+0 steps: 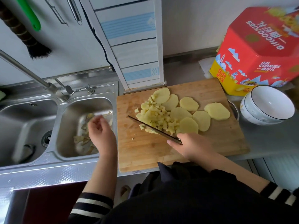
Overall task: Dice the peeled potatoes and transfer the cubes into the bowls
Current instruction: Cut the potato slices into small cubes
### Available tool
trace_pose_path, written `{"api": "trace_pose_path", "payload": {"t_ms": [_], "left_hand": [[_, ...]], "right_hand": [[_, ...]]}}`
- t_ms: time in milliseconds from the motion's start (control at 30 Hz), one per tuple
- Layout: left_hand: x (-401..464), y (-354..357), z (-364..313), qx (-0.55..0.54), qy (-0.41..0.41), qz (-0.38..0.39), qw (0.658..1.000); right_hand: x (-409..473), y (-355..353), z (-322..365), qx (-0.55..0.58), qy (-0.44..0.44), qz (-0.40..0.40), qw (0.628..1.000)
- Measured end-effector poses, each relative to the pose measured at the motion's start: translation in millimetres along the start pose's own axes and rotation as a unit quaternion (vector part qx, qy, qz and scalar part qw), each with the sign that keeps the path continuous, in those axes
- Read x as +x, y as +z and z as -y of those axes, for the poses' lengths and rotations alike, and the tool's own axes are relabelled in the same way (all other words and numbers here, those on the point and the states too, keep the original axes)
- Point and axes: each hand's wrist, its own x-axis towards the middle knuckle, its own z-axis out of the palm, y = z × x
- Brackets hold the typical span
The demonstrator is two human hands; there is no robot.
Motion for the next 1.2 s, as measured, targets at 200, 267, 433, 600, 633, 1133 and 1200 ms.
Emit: {"api": "trace_pose_path", "payload": {"t_ms": [200,267,433,600,633,1133,1200], "left_hand": [[31,-10,-97,0.140,0.126,0.301,0.935],[17,3,-105,0.277,0.164,0.483,0.814],[-16,52,-50,0.409,0.150,0.590,0.680],[-18,78,-18,0.435,0.135,0.548,0.702],[-18,80,-17,0.431,0.135,0.534,0.715],[39,121,-81,0.289,0.173,0.453,0.825],[60,129,-91,0.244,0.127,0.387,0.880]], "right_hand": [[-16,-17,-1,0.047,-0.038,-0.085,0.995],[-14,-16,-1,0.026,-0.049,-0.087,0.995],[-10,-10,-7,-0.073,-0.077,-0.082,0.991],[-9,-9,-7,-0.108,-0.097,-0.045,0.988],[-9,-9,-7,-0.111,-0.101,-0.043,0.988],[-17,-20,-33,-0.049,-0.047,-0.086,0.994],[-22,-25,-44,-0.003,-0.009,-0.102,0.995]]}}
